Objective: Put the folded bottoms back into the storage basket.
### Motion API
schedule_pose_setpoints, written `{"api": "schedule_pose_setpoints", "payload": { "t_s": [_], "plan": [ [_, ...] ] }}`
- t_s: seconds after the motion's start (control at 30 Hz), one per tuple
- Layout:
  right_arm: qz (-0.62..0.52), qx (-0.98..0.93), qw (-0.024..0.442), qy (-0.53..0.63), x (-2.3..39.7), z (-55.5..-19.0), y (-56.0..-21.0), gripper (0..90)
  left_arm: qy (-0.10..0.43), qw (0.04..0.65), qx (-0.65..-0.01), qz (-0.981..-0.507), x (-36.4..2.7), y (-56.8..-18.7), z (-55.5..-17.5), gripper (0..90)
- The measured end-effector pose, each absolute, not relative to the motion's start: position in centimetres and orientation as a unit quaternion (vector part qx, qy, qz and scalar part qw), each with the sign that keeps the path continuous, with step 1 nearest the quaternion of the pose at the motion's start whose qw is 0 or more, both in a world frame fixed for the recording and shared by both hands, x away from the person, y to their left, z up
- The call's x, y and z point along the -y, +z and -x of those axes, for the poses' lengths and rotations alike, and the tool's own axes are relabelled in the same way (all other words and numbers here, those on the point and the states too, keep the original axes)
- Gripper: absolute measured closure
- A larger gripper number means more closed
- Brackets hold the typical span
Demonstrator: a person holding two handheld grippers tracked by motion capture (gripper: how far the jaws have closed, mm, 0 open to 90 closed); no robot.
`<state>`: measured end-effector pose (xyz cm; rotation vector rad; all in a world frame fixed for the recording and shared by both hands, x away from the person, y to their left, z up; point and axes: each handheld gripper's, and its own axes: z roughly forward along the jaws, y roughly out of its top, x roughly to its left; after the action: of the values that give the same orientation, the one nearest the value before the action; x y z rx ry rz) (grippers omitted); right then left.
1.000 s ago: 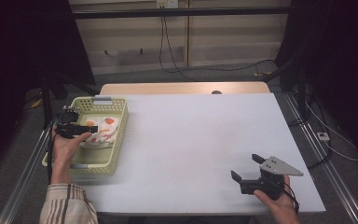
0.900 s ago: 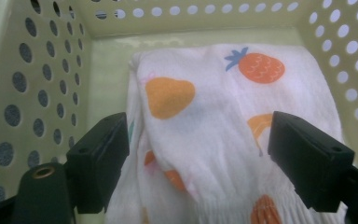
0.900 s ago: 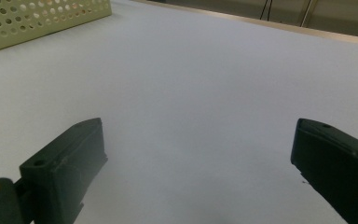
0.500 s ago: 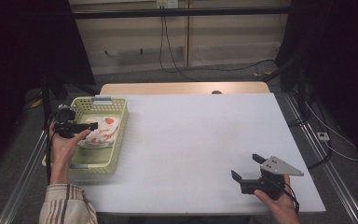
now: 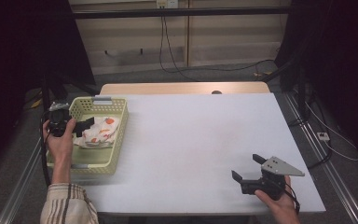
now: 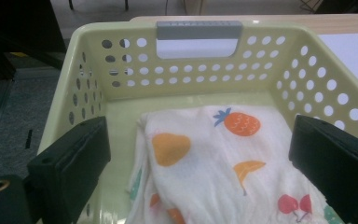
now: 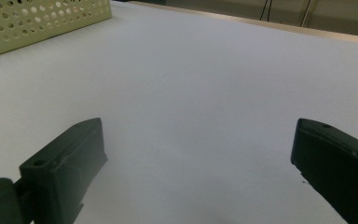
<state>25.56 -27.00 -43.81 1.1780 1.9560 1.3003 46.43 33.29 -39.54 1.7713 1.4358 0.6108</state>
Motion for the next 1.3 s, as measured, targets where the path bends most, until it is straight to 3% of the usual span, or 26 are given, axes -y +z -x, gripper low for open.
{"api": "schedule_pose_setpoints", "payload": {
  "t_s": [0.8, 1.3],
  "plan": [
    [-0.439, -0.714, 0.262, 0.478, 27.3, -25.6, -43.7, 2.8, 0.273, 0.49, -0.509, -0.653, -33.8, -37.7, -44.9, 5.1],
    [-0.442, -0.712, 0.264, 0.478, 27.2, -25.5, -43.7, 2.8, 0.264, 0.475, -0.501, -0.673, -33.1, -37.6, -43.0, 6.0]
  ]
}}
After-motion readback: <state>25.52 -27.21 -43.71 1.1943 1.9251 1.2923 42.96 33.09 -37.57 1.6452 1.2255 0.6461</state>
